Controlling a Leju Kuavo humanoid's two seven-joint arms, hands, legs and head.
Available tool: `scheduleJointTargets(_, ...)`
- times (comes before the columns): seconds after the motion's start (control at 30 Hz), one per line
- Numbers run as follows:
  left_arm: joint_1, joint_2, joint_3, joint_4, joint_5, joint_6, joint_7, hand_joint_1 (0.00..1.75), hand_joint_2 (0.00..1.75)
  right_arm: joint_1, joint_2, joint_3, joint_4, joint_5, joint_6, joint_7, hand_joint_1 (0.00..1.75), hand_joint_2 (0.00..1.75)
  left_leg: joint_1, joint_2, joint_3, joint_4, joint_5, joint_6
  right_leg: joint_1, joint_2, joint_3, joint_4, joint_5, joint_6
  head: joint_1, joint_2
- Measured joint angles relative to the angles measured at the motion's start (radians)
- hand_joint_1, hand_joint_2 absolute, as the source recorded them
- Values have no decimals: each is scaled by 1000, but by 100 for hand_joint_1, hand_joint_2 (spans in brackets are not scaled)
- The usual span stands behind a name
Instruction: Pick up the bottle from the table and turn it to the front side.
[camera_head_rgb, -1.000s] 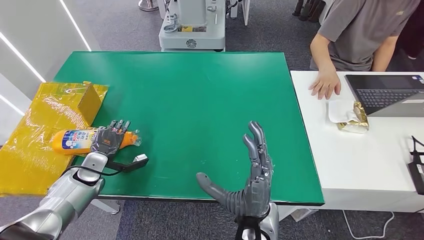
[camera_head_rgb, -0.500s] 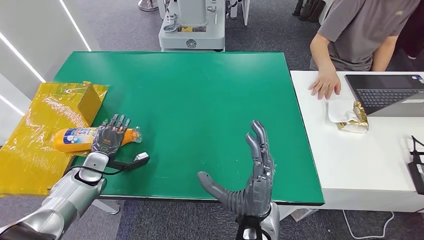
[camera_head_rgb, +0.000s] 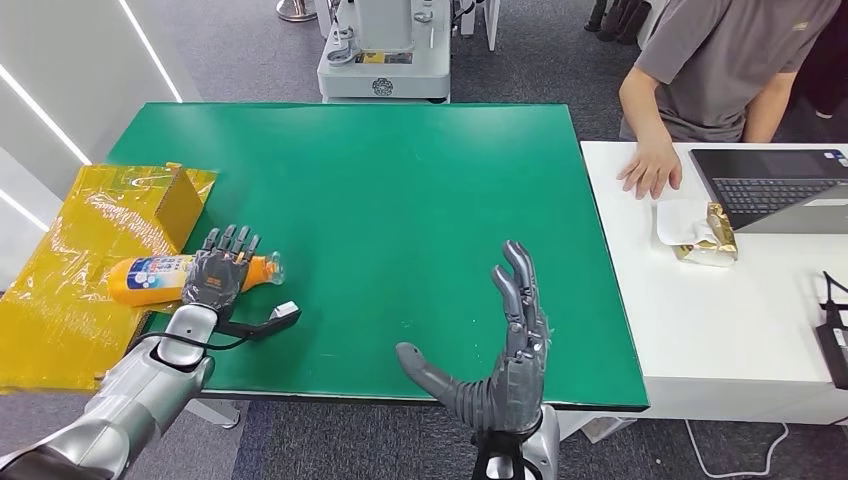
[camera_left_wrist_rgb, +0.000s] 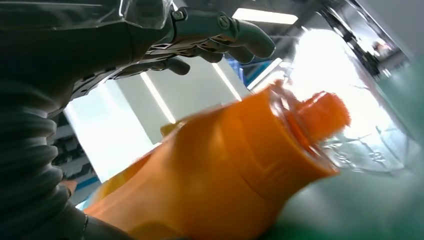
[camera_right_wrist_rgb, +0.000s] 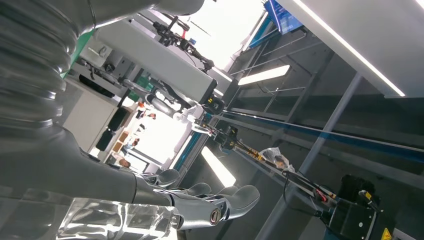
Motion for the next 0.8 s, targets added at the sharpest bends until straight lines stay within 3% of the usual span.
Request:
scheduleJointTargets(0.13, 47, 6, 81, -111, -3, 116, 15, 0, 175, 0, 0, 0, 0, -4, 0, 0, 0, 175, 0, 0, 0, 0, 0, 0, 0, 0, 0, 0, 0, 0, 0, 0)
scheduleJointTargets(0.37, 172, 20, 302, -444, -6, 125, -100, 0, 175, 0, 0, 0, 0, -23, 0, 0, 0, 175, 0, 1, 0, 0, 0, 0, 0, 1, 0, 0, -1, 0, 0, 0)
scheduleJointTargets(0.47, 223, 2, 431, -599, 1, 127, -266, 0, 175, -1, 0, 0, 0, -35, 0, 0, 0, 175, 0, 1, 0, 0, 0, 0, 0, 1, 0, 0, -1, 0, 0, 0)
scheduleJointTargets(0.57, 250, -54, 608, -735, 32, 128, -560, 0, 175, -2, 0, 1, 1, -47, 0, 0, 0, 175, 0, 0, 0, 0, 0, 0, 0, 0, 0, 0, -1, 0, 0, 0)
scheduleJointTargets(0.63, 257, -105, 731, -805, 69, 128, -713, 0, 175, -3, 0, 2, 2, -54, 0, 0, 0, 175, 0, 1, 0, 0, 0, 0, 0, 1, 0, 0, -1, 0, 0, 0)
scheduleJointTargets(0.7, 259, -145, 818, -859, 109, 128, -780, 0, 175, -3, 0, 3, 3, -59, 0, 0, 0, 175, 0, 0, 0, 0, 0, 0, 0, 0, 0, 0, -1, 0, 0, 0)
scheduleJointTargets(0.8, 263, -182, 870, -919, 154, 128, -795, 0, 175, -4, 0, 3, 4, -60, 0, 0, 0, 175, 0, -2, -1, 0, 0, 0, 0, -3, 0, 0, -1, 0, 0, 0)
